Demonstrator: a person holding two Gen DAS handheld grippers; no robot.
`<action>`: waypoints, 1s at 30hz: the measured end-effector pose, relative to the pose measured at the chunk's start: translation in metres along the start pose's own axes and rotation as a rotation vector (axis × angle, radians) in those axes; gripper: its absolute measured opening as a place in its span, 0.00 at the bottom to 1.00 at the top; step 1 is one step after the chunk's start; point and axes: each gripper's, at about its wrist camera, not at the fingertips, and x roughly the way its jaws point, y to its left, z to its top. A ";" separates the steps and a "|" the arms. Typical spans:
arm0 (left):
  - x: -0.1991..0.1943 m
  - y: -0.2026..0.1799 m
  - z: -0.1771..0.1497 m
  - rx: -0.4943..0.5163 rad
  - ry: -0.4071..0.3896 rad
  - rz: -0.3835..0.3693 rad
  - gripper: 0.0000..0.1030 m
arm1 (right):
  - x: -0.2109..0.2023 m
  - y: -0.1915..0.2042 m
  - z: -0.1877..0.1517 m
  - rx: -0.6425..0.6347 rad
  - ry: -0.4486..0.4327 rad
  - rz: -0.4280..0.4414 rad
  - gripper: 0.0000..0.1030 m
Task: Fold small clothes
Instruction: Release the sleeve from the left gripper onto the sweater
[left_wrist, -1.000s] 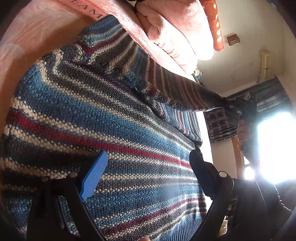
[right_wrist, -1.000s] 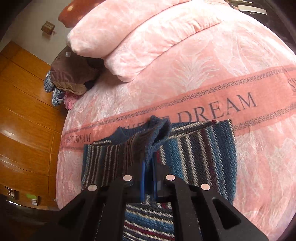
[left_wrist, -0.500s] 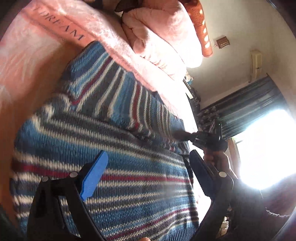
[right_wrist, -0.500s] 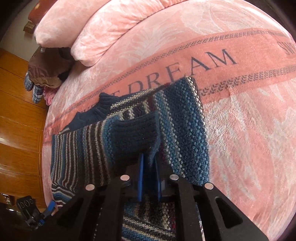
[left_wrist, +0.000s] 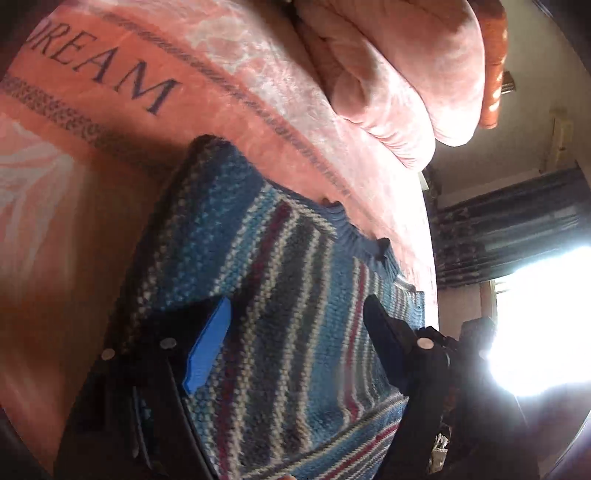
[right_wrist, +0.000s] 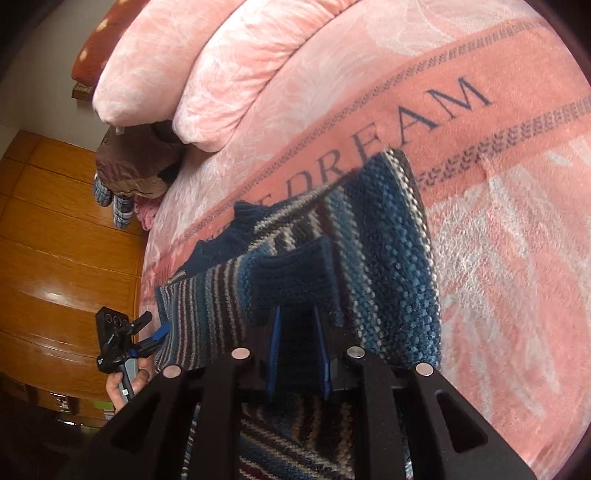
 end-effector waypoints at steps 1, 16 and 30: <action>-0.001 0.007 0.001 -0.011 -0.002 -0.016 0.56 | 0.004 -0.005 -0.002 -0.002 0.001 -0.001 0.12; -0.036 -0.004 -0.052 0.101 0.025 -0.022 0.70 | -0.012 -0.011 -0.034 0.023 0.003 0.124 0.15; -0.110 -0.038 -0.121 0.132 0.071 -0.005 0.89 | -0.097 0.004 -0.119 0.006 0.034 0.067 0.45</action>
